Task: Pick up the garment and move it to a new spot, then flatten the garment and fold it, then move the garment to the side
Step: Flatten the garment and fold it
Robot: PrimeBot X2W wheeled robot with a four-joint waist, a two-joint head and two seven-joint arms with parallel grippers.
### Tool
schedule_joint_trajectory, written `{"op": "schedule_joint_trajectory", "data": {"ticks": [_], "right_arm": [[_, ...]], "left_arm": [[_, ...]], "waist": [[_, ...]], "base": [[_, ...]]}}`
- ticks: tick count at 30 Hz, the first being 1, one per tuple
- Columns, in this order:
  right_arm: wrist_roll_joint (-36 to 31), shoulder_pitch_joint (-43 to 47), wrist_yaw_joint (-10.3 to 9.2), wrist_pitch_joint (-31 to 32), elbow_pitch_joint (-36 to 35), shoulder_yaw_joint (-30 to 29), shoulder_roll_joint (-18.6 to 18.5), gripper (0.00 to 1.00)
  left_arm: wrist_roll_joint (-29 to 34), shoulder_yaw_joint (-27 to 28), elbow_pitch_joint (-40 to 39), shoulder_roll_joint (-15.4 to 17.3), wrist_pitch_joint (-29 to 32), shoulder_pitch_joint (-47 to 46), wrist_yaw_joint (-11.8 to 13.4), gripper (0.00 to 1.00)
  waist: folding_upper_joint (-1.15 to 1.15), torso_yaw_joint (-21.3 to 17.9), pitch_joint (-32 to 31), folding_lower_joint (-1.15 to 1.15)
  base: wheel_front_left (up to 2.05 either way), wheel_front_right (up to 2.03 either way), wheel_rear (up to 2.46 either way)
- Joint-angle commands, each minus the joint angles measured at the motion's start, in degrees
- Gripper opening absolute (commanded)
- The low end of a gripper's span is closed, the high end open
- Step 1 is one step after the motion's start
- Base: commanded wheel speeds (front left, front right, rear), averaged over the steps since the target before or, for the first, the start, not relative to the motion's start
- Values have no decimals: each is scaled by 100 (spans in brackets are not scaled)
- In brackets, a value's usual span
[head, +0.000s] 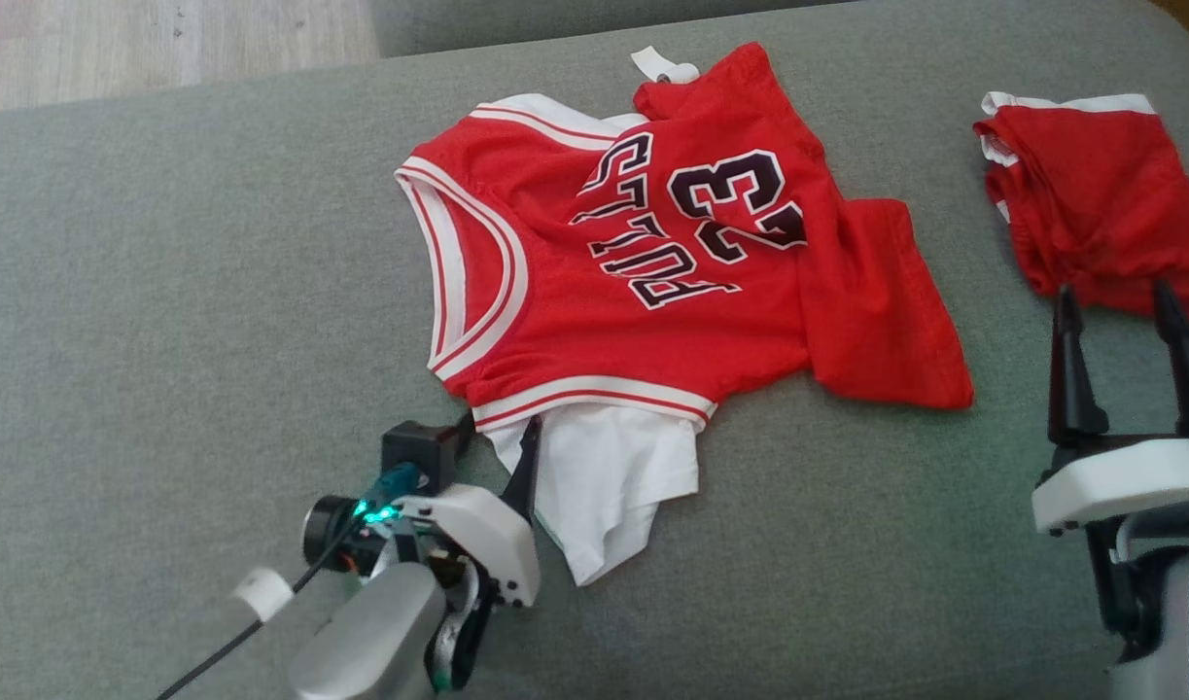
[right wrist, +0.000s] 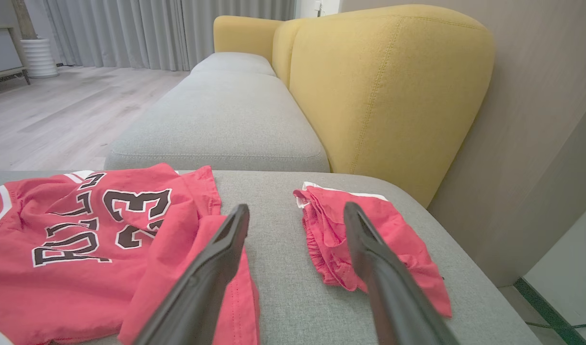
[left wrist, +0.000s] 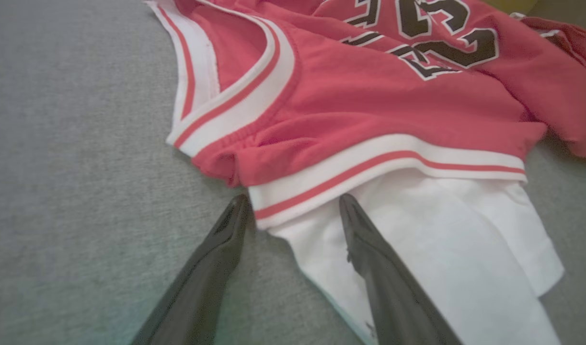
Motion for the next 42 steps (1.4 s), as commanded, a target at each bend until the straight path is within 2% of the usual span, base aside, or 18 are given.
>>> {"op": "schedule_joint_trajectory", "data": {"ticks": [1,2,3,4,8,11,16,22,24,25,26,36,42], "right_arm": [[40,-153,-4,-19,-254,80,-50,100],[50,-139,-4,-27,-265,58,-50,100],[70,-124,-4,-38,-275,27,-50,100],[87,-102,-4,-48,-288,-7,-50,100],[102,38,-4,-40,-281,-167,-50,100],[114,224,-4,-38,-263,-268,-50,100],[195,384,-4,-61,-179,-287,-50,100],[234,356,-4,-146,-14,-215,-50,100],[236,348,-4,-186,51,-193,-50,100],[234,346,-4,-206,87,-180,-50,100],[240,346,-4,-224,121,-164,-50,100],[337,490,-4,-353,335,-11,-50,100],[433,706,-4,-408,439,160,-50,100]], "left_arm": [[12,59,-11,-41,17,-156,-77,80],[3,35,28,-75,-2,-180,-111,42],[0,12,55,-104,-37,-201,-139,16],[0,3,70,-128,-100,-218,-152,0],[12,90,80,-94,-405,-240,-84,0],[-10,295,-44,197,-636,-145,59,0],[-115,537,-482,724,-577,147,236,0],[-156,620,-1004,1000,-485,373,380,0],[-154,657,-1168,1060,-524,420,431,30],[-151,672,-1237,1087,-543,439,452,50],[-142,679,-1300,1115,-558,459,473,100],[-84,738,-1944,1277,-939,856,609,100],[-119,853,-2455,1342,-1198,1447,768,100]], "waist": [[0,0,3,0],[0,7,-2,0],[0,21,-8,0],[0,43,-18,0],[0,184,-58,0],[0,325,-116,0],[0,460,-169,0],[0,517,-236,0],[0,532,-274,0],[0,538,-302,0],[0,542,-331,0],[0,604,-702,0],[0,678,-1046,0]], "base": [[0,0,0],[0,0,0],[0,0,0],[0,0,0],[0,0,0],[0,0,0],[0,0,0],[0,0,0],[0,0,0],[0,0,0],[0,0,0],[0,0,0],[0,0,0]]}}
